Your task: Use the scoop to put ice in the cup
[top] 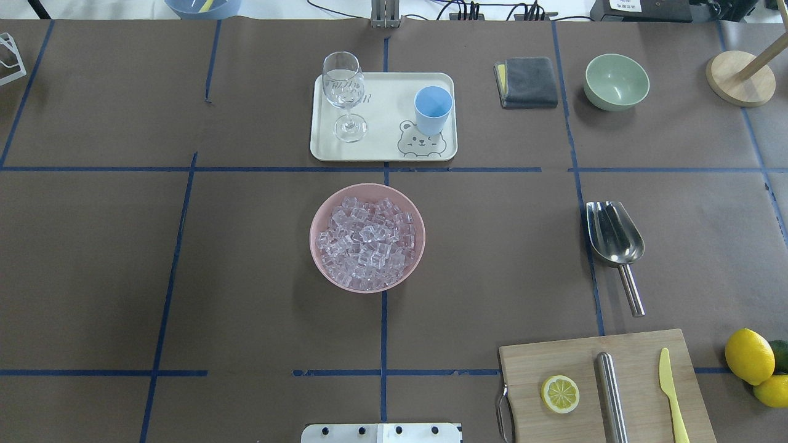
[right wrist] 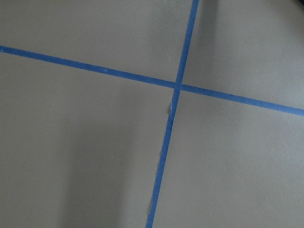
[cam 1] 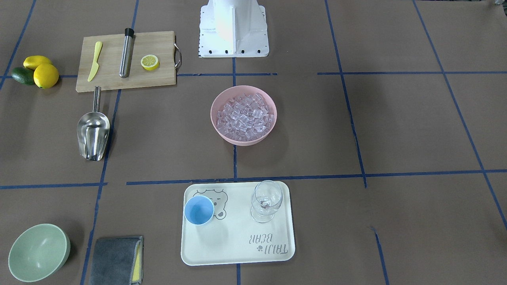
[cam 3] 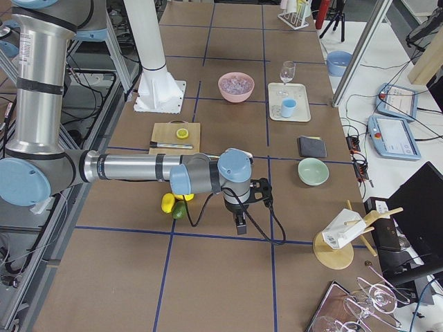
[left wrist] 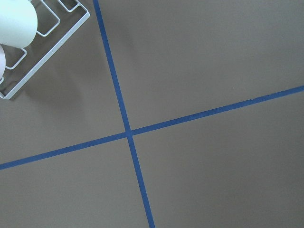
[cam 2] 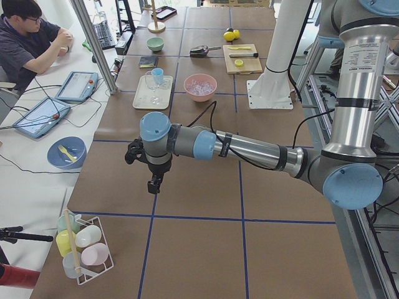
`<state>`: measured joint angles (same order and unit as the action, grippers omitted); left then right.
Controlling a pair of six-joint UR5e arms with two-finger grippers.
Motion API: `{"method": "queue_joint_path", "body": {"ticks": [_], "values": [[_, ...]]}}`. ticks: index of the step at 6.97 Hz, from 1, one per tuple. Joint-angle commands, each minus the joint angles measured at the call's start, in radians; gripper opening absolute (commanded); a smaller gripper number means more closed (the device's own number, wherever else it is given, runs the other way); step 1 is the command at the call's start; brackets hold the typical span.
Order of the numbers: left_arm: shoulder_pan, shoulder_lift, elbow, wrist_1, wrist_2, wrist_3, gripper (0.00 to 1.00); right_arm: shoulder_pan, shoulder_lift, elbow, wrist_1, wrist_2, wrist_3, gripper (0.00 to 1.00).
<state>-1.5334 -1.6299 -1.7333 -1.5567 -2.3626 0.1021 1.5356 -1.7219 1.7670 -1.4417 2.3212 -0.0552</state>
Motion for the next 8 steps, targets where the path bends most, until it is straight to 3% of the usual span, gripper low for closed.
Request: {"method": "queue_joint_path", "body": {"ticks": [1,2,3,6,8], "values": [[0.004,-0.010,0.024,-0.188,0.000,0.001,1.00,0.000,0.019,-0.004,-0.002,0.001,0.011,1.00],[0.004,-0.013,0.064,-0.359,-0.004,-0.002,1.00,0.000,0.036,-0.006,-0.005,0.006,0.005,1.00],[0.006,0.011,0.057,-0.452,-0.007,-0.012,1.00,0.000,0.036,-0.003,-0.008,0.007,0.008,1.00],[0.085,-0.004,0.063,-0.583,0.003,-0.064,1.00,-0.002,0.036,-0.003,-0.009,0.078,0.012,1.00],[0.222,-0.002,0.055,-0.782,-0.004,-0.141,1.00,-0.003,0.022,0.003,0.000,0.102,0.014,1.00]]}}
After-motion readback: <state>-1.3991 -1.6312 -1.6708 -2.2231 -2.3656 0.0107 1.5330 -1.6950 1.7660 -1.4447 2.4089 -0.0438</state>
